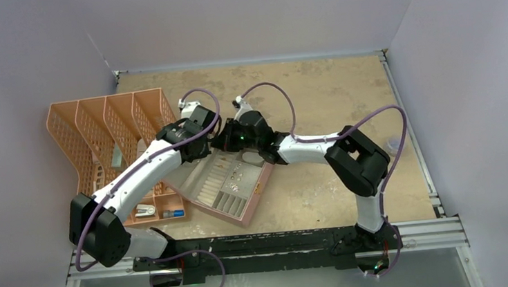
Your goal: Organize the mixed jewelry
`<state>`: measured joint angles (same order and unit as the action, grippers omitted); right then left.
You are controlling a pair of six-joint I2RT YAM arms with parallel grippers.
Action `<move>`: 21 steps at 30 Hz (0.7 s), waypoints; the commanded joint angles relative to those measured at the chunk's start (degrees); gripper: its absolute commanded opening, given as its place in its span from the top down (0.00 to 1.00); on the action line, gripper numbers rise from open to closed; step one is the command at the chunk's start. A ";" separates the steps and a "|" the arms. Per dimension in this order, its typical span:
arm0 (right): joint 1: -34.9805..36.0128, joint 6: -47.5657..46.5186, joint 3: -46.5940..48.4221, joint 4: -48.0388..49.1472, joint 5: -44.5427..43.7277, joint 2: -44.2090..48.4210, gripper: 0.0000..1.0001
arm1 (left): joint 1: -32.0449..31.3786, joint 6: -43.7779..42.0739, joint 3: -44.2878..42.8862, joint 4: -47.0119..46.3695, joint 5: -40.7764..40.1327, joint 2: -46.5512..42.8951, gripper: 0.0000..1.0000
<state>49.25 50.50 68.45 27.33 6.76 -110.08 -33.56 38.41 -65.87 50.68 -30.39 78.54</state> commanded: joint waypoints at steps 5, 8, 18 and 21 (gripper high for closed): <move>-0.35 1.56 -5.94 16.95 11.10 7.47 1.00 | 0.67 0.66 0.56 0.31 -1.11 0.56 0.88; -0.71 2.52 -7.70 21.88 13.04 7.94 1.00 | 0.66 0.29 0.74 0.06 -0.99 0.58 0.89; -0.83 3.44 -4.08 15.15 9.75 6.16 1.00 | 0.68 -0.72 -0.93 0.21 1.40 -1.43 0.89; -1.11 4.22 -5.32 13.74 7.16 7.60 0.96 | 0.64 -1.47 -1.83 -0.20 3.77 -2.66 0.89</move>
<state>48.36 53.60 62.13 42.28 16.95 -104.86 -33.76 38.24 -65.71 51.13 -28.58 78.43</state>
